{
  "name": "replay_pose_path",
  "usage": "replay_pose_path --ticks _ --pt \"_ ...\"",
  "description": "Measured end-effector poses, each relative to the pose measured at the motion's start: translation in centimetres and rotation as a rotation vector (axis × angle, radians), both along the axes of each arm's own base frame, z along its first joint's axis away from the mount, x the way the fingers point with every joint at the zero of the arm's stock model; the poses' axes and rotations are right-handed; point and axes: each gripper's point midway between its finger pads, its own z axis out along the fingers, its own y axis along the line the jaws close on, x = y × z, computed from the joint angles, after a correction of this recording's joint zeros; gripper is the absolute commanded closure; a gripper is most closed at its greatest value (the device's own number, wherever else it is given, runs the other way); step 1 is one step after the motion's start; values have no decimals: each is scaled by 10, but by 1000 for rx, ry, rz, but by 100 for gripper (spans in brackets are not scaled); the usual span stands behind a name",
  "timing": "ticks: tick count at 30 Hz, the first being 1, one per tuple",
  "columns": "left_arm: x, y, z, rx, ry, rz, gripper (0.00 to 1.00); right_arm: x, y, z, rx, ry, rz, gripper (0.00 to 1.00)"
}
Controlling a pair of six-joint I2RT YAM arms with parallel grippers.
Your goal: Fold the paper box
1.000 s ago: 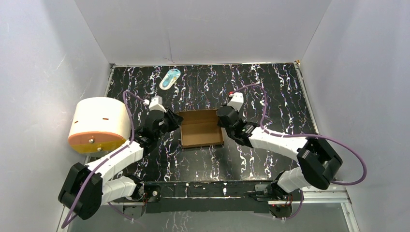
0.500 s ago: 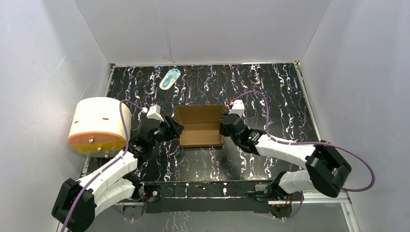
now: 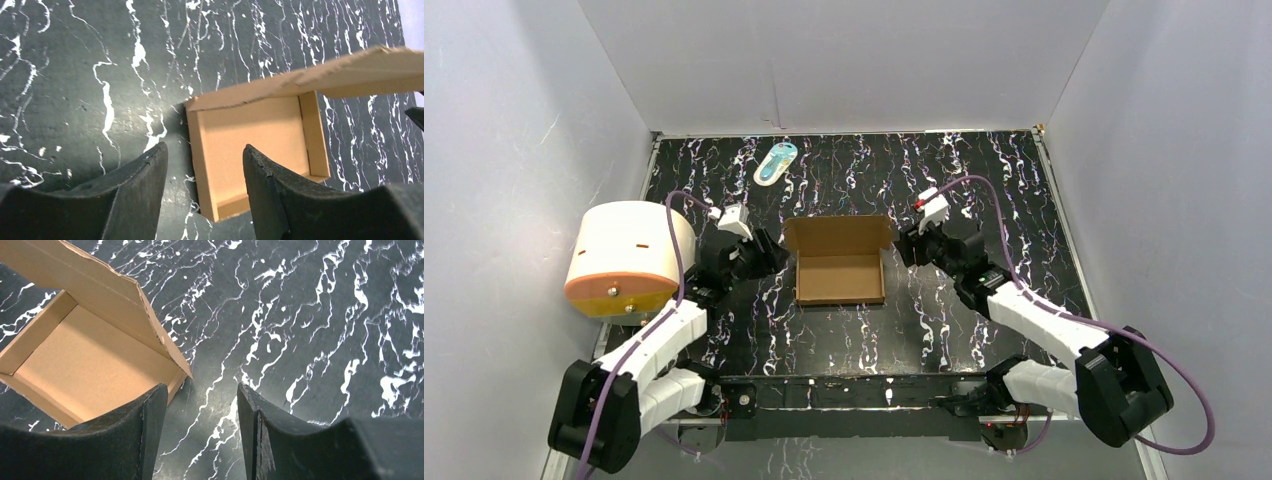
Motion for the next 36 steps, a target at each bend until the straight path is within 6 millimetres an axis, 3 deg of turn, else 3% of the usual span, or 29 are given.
replay_pose_path --ticks 3,7,12,17,24,31,36 --pt "11 5 -3 -4 -9 6 45 9 -1 7 19 -46 83 39" --pt "21 -5 -1 -14 -41 -44 46 15 6 8 34 -90 176 42" --pt "30 -16 3 -24 -89 -102 50 10 25 -8 38 -61 301 48" --pt "35 -24 3 -30 -117 -148 68 7 34 -14 58 -44 355 63" --pt "36 -33 1 -58 -129 -192 81 10 41 -4 131 -48 347 81" --pt "32 -45 7 -73 -164 -216 81 14 43 -3 188 -23 243 82" --pt "29 -48 0 -55 -168 -202 81 16 46 -6 170 -41 147 80"
